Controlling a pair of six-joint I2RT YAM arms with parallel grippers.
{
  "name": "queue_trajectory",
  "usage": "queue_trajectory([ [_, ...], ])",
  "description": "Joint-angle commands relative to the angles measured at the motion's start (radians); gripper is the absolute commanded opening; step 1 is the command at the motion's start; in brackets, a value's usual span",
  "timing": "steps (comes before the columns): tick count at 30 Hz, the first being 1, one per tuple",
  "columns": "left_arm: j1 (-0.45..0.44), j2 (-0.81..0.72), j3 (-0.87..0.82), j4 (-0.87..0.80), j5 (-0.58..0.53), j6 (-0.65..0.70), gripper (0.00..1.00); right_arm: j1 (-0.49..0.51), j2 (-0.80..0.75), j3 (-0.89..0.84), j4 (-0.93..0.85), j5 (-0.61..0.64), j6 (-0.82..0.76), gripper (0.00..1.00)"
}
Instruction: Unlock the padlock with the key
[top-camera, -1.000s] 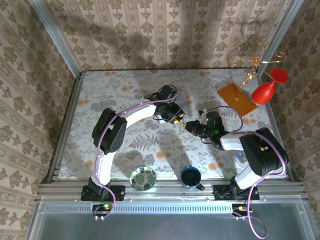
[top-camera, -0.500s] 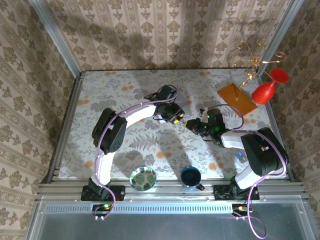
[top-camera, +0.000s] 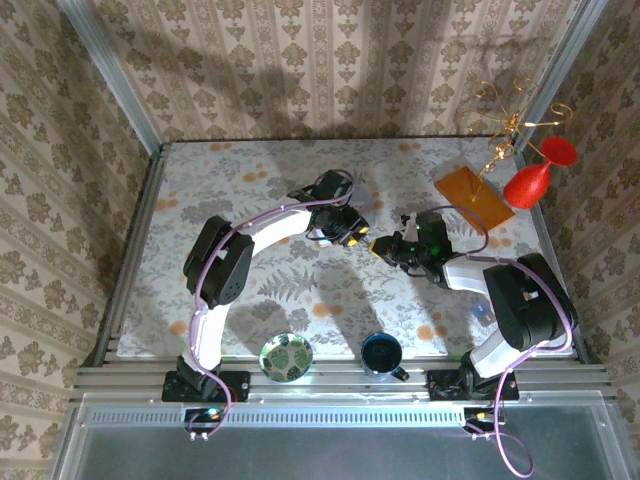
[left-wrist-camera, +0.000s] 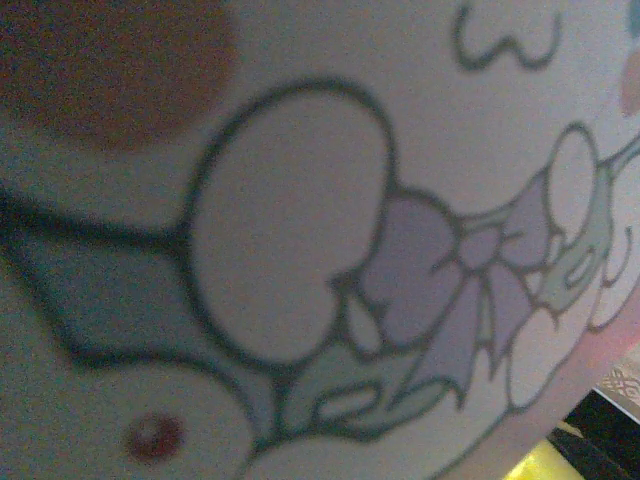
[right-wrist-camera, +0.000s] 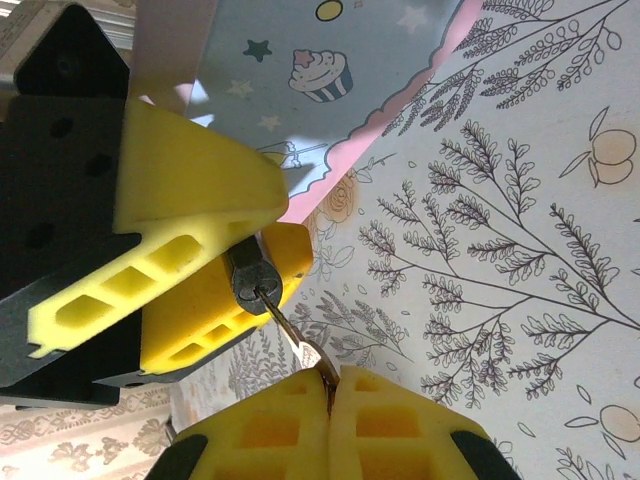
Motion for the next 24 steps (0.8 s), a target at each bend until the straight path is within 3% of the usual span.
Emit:
queue_trajectory([
  [1, -0.034, 0.035, -0.030, -0.082, 0.151, -0.045, 0.00, 0.001, 0.019, 0.029, 0.185, -0.028, 0.068, 0.00],
  [16, -0.031, 0.030, -0.039, -0.070, 0.162, -0.049, 0.00, -0.006, -0.044, 0.007, 0.186, -0.014, 0.057, 0.00],
  [24, -0.029, 0.033, -0.035, -0.061, 0.174, -0.074, 0.00, 0.028, -0.127, 0.004, 0.053, 0.063, -0.112, 0.00],
])
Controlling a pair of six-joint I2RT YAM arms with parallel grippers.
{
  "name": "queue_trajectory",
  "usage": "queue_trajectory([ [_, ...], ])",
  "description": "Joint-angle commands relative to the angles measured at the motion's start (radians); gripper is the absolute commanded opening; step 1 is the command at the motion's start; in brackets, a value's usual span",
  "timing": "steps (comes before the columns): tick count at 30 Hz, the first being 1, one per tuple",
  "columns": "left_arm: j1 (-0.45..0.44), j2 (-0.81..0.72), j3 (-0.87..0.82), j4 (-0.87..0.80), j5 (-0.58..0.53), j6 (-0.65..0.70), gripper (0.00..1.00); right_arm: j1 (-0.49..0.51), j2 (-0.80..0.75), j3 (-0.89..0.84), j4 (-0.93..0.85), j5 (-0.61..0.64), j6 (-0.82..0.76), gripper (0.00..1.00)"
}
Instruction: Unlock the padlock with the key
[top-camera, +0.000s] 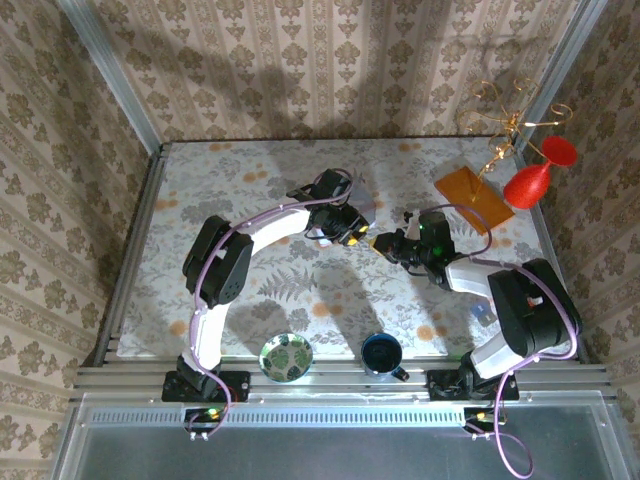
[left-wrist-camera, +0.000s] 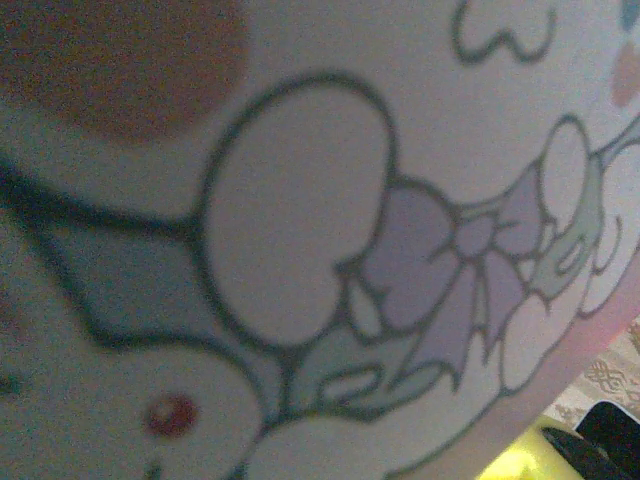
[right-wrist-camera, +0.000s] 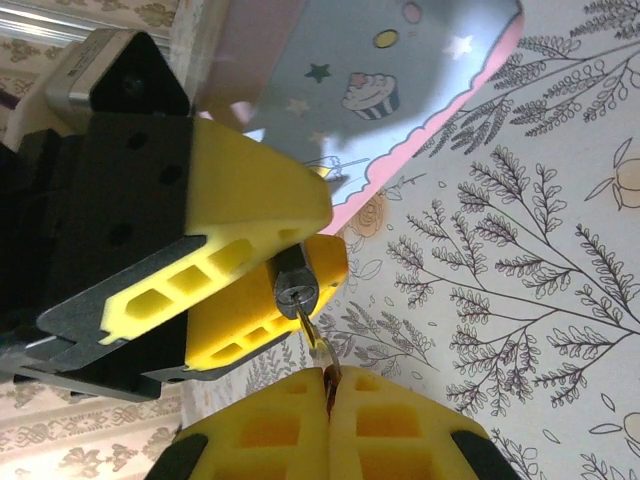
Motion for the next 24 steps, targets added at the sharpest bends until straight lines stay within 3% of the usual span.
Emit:
queue_trajectory([
  [1, -0.038, 0.032, -0.033, -0.069, 0.145, -0.067, 0.00, 0.035, -0.076, 0.019, 0.022, 0.052, -0.124, 0.00],
  [10, -0.034, 0.002, -0.042, -0.056, 0.167, -0.100, 0.00, 0.048, -0.110, -0.019, -0.022, 0.120, -0.247, 0.00],
  [24, -0.029, -0.008, -0.053, -0.050, 0.209, -0.139, 0.00, -0.013, -0.093, -0.065, 0.091, 0.020, -0.196, 0.00],
])
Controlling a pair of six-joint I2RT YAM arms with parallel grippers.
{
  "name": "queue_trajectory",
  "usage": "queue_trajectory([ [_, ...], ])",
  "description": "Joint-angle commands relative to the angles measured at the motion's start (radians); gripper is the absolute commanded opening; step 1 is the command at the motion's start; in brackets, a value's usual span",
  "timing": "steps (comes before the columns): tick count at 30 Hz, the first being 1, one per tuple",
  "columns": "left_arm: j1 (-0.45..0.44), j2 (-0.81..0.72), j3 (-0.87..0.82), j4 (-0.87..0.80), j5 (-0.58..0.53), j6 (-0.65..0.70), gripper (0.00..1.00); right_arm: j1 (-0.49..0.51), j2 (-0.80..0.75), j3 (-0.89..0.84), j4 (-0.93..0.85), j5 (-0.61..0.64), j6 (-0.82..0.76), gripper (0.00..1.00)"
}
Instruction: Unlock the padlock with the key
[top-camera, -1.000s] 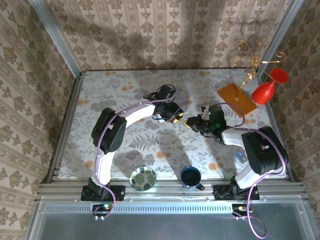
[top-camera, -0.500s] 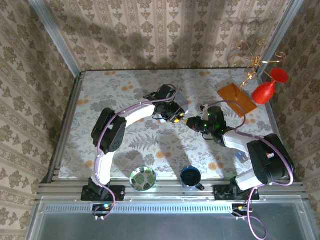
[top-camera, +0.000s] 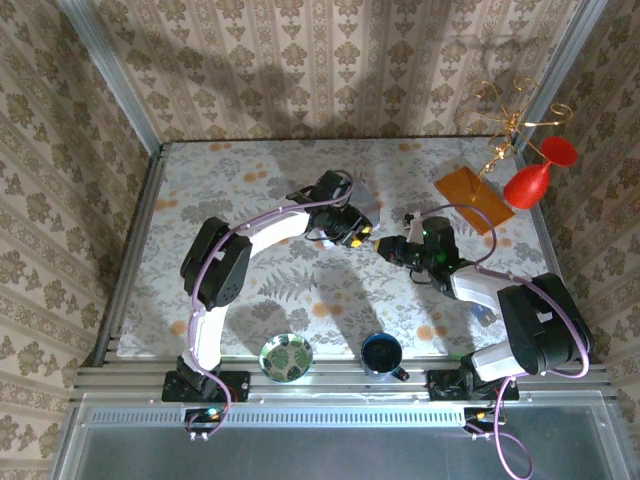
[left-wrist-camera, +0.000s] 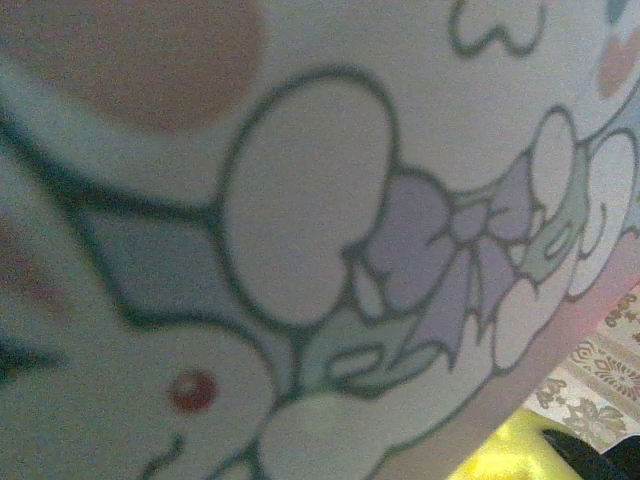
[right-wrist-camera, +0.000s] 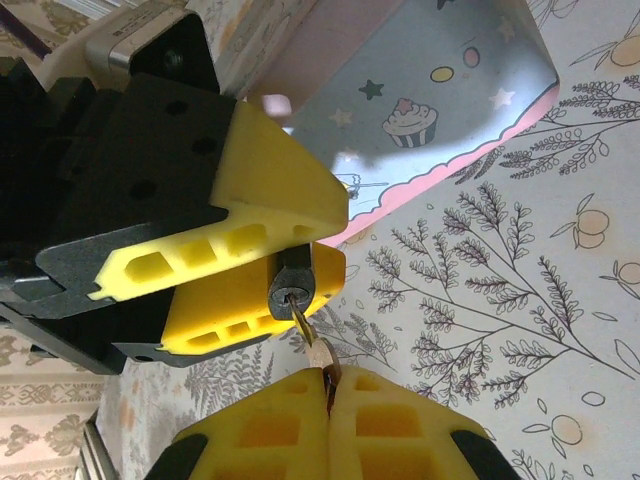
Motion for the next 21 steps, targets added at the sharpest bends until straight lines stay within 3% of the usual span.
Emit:
queue_trajectory([
  [1, -0.019, 0.016, -0.020, -0.099, 0.157, -0.099, 0.00, -0.007, -0.008, -0.007, 0.098, -0.034, 0.008, 0.00],
  [21, -0.009, 0.024, -0.017, -0.071, 0.152, -0.120, 0.00, -0.011, -0.119, -0.055, -0.002, -0.033, -0.008, 0.00],
])
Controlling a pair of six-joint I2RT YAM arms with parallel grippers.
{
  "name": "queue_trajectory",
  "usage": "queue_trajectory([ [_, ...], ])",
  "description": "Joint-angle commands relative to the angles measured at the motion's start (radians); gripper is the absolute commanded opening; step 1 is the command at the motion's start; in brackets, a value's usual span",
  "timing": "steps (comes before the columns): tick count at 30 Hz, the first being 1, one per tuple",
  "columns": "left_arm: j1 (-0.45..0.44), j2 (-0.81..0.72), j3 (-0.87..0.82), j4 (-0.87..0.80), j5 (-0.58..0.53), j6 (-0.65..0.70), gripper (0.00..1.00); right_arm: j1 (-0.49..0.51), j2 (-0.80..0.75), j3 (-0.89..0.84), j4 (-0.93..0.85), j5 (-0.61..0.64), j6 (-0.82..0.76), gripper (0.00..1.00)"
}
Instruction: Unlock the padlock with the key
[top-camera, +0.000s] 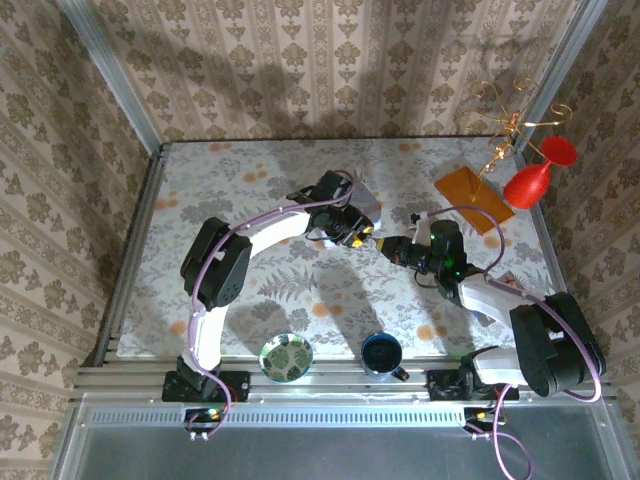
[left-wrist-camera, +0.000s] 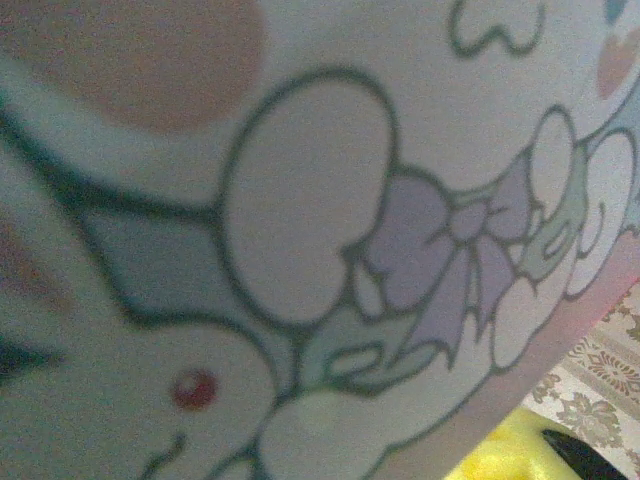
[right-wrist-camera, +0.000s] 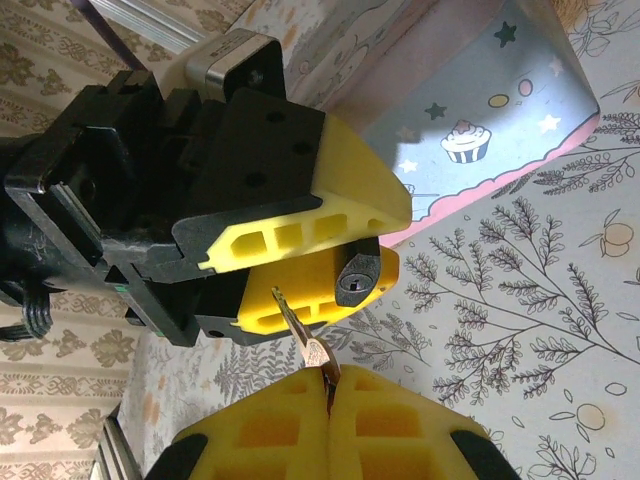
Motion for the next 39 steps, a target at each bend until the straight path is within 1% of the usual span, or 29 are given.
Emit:
queue_trajectory([
  [1, -0.009, 0.024, -0.019, -0.073, 0.139, -0.110, 0.00, -0.003, 0.005, -0.006, -0.010, -0.016, -0.005, 0.00],
  [5, -0.007, 0.027, -0.020, -0.067, 0.136, -0.111, 0.00, -0.003, 0.025, -0.011, -0.023, 0.002, 0.003, 0.00],
  [11, -0.009, 0.038, -0.007, -0.061, 0.140, -0.115, 0.00, -0.003, 0.061, -0.012, 0.013, 0.024, 0.029, 0.00],
  [12, -0.008, 0.039, -0.006, -0.063, 0.140, -0.115, 0.00, -0.002, 0.089, -0.010, 0.022, 0.022, 0.030, 0.00],
  [18, -0.007, 0.039, -0.001, -0.069, 0.139, -0.112, 0.00, 0.012, 0.112, 0.002, 0.027, 0.029, 0.021, 0.00],
  [25, -0.007, 0.034, -0.016, -0.061, 0.139, -0.115, 0.00, 0.022, 0.073, -0.003, 0.006, 0.063, 0.015, 0.00],
  [30, -0.007, 0.033, -0.015, -0.055, 0.137, -0.114, 0.00, 0.022, 0.007, -0.010, -0.033, 0.092, 0.015, 0.00],
  [39, -0.007, 0.038, -0.023, -0.032, 0.142, -0.131, 0.00, 0.021, -0.009, -0.001, -0.064, 0.117, 0.019, 0.00],
])
